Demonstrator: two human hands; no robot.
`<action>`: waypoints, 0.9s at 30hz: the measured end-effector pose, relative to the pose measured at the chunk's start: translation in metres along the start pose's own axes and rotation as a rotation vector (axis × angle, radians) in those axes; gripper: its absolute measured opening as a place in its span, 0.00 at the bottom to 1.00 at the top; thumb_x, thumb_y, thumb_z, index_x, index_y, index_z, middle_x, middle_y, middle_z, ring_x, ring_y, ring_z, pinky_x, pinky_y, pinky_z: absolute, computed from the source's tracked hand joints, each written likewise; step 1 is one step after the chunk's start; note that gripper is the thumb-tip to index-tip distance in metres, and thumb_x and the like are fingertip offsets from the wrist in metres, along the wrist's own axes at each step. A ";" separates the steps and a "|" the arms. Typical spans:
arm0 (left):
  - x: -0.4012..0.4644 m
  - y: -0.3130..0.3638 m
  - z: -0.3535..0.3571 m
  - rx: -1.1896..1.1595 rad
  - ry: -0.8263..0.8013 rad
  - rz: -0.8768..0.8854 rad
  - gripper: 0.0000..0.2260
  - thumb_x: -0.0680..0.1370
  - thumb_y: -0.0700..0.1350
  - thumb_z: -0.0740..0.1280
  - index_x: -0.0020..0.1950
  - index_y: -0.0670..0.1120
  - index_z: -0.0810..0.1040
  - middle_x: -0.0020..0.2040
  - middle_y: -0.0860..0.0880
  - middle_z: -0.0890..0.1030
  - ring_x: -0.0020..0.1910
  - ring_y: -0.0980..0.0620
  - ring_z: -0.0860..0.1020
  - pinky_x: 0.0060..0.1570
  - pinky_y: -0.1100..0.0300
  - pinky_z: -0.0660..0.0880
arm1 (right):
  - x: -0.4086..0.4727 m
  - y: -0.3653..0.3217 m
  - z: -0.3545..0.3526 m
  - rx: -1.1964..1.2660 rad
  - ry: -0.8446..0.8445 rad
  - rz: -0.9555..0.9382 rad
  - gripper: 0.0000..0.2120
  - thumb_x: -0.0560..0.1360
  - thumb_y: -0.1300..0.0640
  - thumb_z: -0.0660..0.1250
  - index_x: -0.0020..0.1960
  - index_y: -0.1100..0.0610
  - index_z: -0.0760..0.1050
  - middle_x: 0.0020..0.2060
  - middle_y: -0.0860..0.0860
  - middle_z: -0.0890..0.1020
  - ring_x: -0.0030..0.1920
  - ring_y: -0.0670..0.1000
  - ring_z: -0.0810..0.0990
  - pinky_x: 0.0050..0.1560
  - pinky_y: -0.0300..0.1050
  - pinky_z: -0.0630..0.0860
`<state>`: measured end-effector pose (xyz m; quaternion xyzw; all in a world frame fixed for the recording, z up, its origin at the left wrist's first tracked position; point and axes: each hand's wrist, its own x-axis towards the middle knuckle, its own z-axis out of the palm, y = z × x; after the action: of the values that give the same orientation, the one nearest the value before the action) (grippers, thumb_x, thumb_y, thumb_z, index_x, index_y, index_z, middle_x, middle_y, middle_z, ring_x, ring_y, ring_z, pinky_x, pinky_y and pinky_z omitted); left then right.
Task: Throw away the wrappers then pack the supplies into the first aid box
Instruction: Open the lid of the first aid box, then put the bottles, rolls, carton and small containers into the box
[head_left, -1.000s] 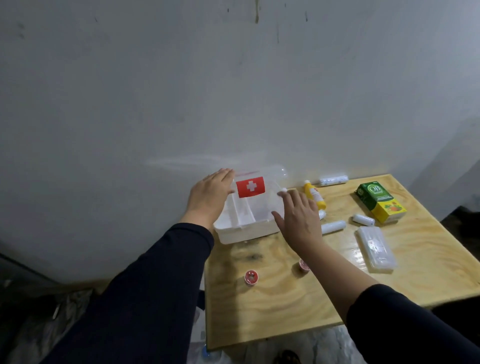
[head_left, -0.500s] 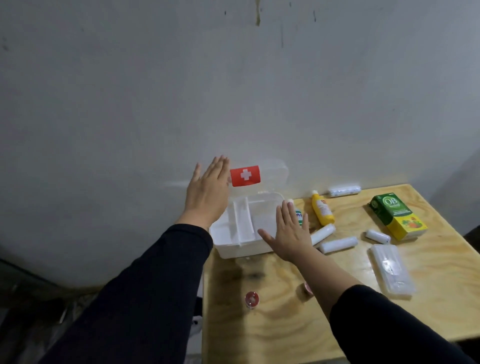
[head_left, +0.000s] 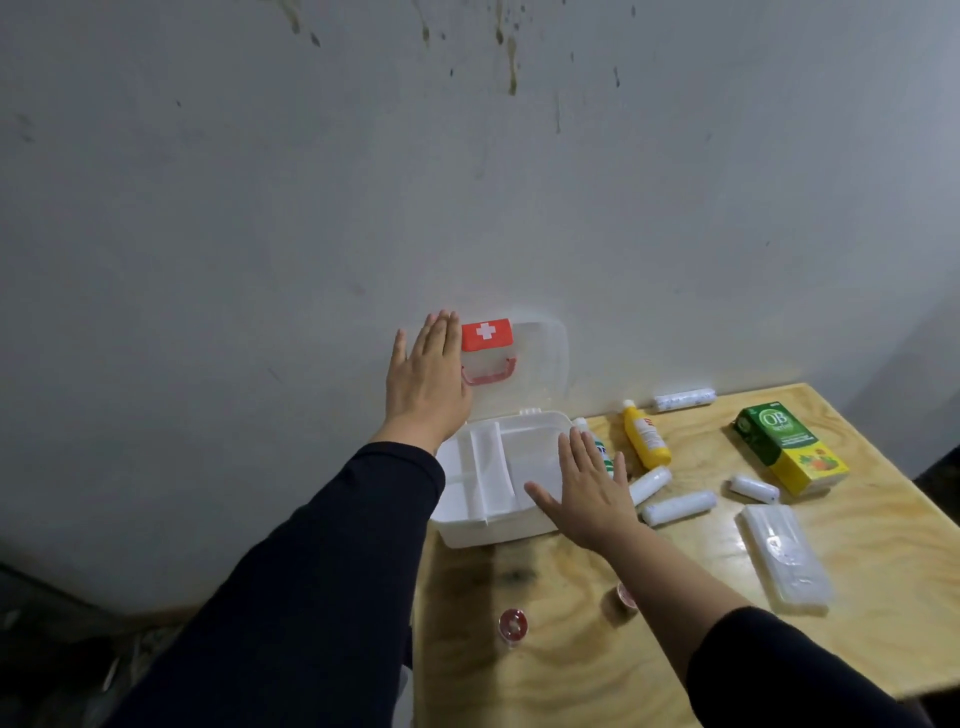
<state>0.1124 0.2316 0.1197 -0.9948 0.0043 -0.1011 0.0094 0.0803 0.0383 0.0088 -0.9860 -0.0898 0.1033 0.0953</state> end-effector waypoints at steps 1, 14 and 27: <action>-0.001 0.001 -0.003 -0.037 0.021 0.027 0.30 0.81 0.45 0.57 0.80 0.43 0.48 0.81 0.47 0.51 0.80 0.50 0.49 0.77 0.49 0.46 | -0.002 0.001 -0.007 0.021 0.008 -0.007 0.41 0.76 0.32 0.45 0.79 0.56 0.40 0.79 0.51 0.43 0.79 0.52 0.39 0.76 0.60 0.40; -0.009 0.121 -0.011 -0.317 -0.224 0.300 0.27 0.78 0.61 0.62 0.73 0.49 0.69 0.74 0.50 0.69 0.72 0.49 0.68 0.67 0.52 0.67 | -0.051 0.114 -0.095 -0.010 0.027 0.231 0.33 0.77 0.38 0.57 0.76 0.55 0.58 0.75 0.55 0.64 0.75 0.55 0.60 0.72 0.57 0.63; 0.018 0.270 0.051 -0.282 -0.476 0.306 0.25 0.79 0.57 0.62 0.74 0.49 0.67 0.74 0.50 0.70 0.71 0.47 0.70 0.66 0.50 0.70 | -0.032 0.273 -0.092 0.061 -0.064 0.385 0.29 0.75 0.44 0.63 0.71 0.57 0.67 0.65 0.57 0.72 0.65 0.59 0.71 0.63 0.55 0.73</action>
<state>0.1389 -0.0380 0.0679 -0.9699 0.1653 0.1388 -0.1129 0.1133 -0.2476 0.0470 -0.9779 0.1005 0.1534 0.1005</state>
